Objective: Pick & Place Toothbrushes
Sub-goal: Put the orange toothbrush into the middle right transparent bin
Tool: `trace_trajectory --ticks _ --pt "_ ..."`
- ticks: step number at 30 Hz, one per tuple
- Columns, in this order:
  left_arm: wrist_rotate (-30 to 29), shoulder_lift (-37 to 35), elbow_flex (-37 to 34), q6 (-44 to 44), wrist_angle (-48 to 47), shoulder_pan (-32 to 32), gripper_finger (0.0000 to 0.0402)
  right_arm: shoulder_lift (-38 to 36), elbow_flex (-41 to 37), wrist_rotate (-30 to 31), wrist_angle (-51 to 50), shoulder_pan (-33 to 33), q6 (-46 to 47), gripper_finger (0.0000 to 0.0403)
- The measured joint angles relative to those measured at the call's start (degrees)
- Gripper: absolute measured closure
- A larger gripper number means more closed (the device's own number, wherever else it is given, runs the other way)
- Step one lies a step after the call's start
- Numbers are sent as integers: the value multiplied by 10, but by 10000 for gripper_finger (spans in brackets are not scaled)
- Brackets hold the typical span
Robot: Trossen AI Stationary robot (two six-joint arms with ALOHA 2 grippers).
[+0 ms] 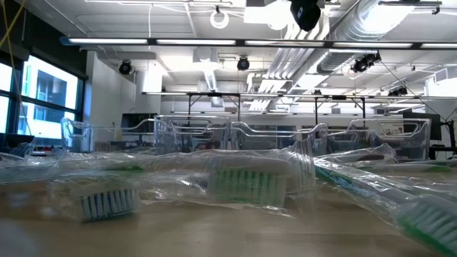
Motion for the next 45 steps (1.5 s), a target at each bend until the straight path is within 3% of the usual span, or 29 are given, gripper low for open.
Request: trace_trajectory --ticks 11,30,37,42,45 --pt "0 0 0 45 13 0 270 0 0 0 0 0 0 321" --pt "-8 33 0 -74 21 0 270 -4 0 1 -40 -2 -43 321" --pt "-8 37 0 -240 10 28 270 -28 0 2 -67 -2 -80 321" --pt "-10 72 0 -361 2 63 270 -42 0 2 -75 -3 -134 321" --pt "6 104 1 -413 -18 75 270 -50 0 32 -87 -2 -158 321"
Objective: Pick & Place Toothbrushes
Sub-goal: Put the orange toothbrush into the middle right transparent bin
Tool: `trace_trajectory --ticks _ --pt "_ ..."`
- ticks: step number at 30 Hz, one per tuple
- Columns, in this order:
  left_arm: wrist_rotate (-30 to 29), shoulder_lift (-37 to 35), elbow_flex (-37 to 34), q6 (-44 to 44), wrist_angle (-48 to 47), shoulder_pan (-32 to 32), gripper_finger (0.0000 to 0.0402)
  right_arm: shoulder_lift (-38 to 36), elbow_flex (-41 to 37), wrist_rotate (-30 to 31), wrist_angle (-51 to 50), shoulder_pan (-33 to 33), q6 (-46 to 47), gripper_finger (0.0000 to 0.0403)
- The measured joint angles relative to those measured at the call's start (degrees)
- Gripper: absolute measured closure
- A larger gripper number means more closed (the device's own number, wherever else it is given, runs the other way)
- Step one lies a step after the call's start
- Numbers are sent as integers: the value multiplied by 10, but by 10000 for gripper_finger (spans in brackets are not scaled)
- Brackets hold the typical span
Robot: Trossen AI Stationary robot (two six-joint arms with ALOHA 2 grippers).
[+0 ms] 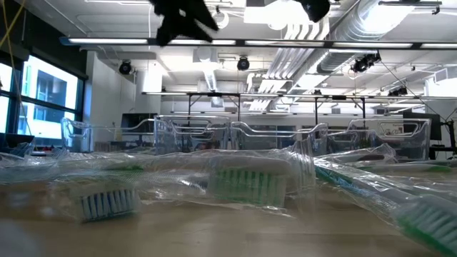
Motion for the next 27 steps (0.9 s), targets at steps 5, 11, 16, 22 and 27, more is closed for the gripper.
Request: trace_trajectory --ticks 5,11,16,22,27 --pt "30 55 -1 -88 -40 8 270 -2 0 75 -39 0 -15 321" --pt "25 106 -1 -203 -78 14 270 -2 0 120 -48 0 -21 321" --pt "24 145 -1 -285 -69 12 270 -2 0 124 -48 0 -21 321" --pt "43 178 0 -341 -48 12 270 -2 0 119 -67 0 -22 321" --pt "97 200 -2 -353 -33 12 270 -2 0 119 -78 0 -22 321"
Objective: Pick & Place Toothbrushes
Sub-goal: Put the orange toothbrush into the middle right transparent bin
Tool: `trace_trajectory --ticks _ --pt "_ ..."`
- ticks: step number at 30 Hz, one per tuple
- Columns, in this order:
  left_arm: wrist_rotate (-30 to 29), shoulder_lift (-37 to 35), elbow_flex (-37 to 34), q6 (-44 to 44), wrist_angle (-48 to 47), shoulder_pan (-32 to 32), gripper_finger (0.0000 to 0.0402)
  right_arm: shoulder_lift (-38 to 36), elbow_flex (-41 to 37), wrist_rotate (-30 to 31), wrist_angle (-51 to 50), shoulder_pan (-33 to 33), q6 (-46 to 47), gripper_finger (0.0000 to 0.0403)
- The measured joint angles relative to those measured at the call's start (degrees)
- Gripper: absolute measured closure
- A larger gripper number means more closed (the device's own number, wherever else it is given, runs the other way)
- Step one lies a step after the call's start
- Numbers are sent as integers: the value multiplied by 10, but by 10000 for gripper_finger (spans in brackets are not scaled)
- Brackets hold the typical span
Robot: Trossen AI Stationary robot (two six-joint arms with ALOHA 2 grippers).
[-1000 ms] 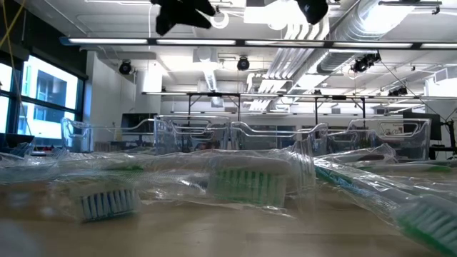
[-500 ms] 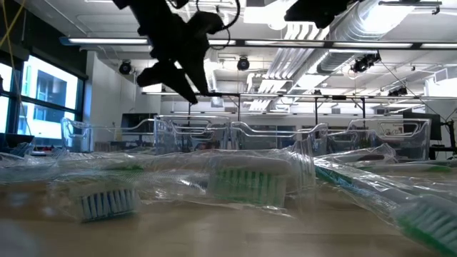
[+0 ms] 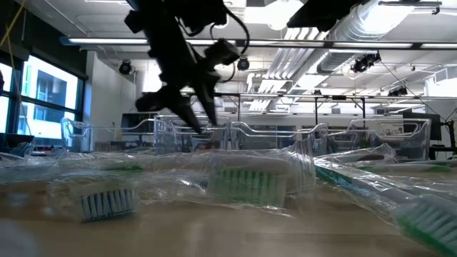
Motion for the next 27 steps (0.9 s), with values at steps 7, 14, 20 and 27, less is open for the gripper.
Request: trace_trajectory --ticks 7,14,20,27 --pt "32 26 3 0 10 0 270 0 0 -3 -13 0 0 321" --pt "32 24 2 7 -22 0 270 0 0 -2 -14 0 -1 321" --pt "32 24 2 89 6 0 270 0 0 -2 -27 0 -1 321" --pt "39 24 2 68 9 0 270 0 0 -2 -35 0 -2 321"
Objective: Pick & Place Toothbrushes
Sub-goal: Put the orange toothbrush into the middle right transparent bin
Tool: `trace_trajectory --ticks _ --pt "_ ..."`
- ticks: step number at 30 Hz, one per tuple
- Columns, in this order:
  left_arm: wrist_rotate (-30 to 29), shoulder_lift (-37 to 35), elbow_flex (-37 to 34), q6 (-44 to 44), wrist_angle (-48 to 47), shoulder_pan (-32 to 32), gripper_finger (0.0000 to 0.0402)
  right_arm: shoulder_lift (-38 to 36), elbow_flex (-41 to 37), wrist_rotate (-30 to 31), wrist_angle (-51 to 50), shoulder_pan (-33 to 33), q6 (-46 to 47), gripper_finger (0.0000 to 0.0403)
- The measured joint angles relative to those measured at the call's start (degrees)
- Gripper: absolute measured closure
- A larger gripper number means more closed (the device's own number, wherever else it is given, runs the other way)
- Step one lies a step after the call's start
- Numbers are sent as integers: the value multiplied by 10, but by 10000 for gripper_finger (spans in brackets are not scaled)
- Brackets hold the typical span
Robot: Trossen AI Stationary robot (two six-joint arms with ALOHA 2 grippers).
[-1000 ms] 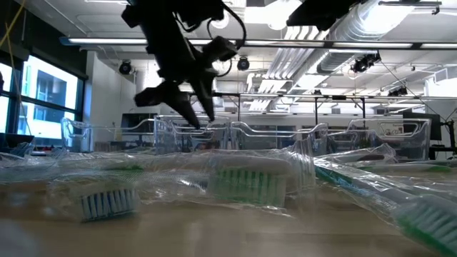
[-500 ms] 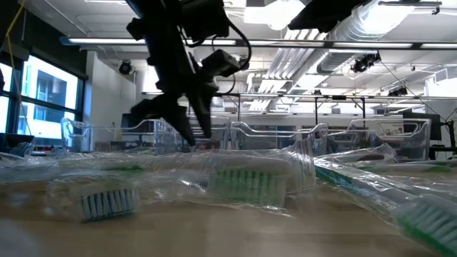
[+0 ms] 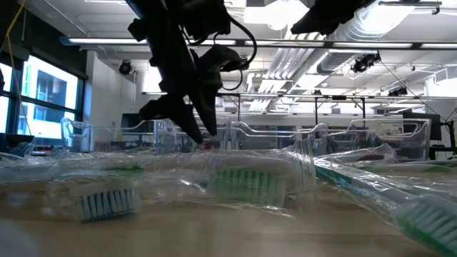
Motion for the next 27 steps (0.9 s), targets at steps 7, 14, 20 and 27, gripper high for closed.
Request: trace_trajectory --ticks 7,14,20,27 --pt "-18 6 -1 -71 -45 0 270 0 0 0 -7 0 -15 321" --pt "-71 11 -1 -82 -56 4 270 0 0 0 -8 0 -18 321" --pt "-69 28 0 -66 -18 4 270 0 0 0 -10 0 -18 321" --pt "-66 54 0 -70 9 4 270 0 0 1 -19 0 -18 321"
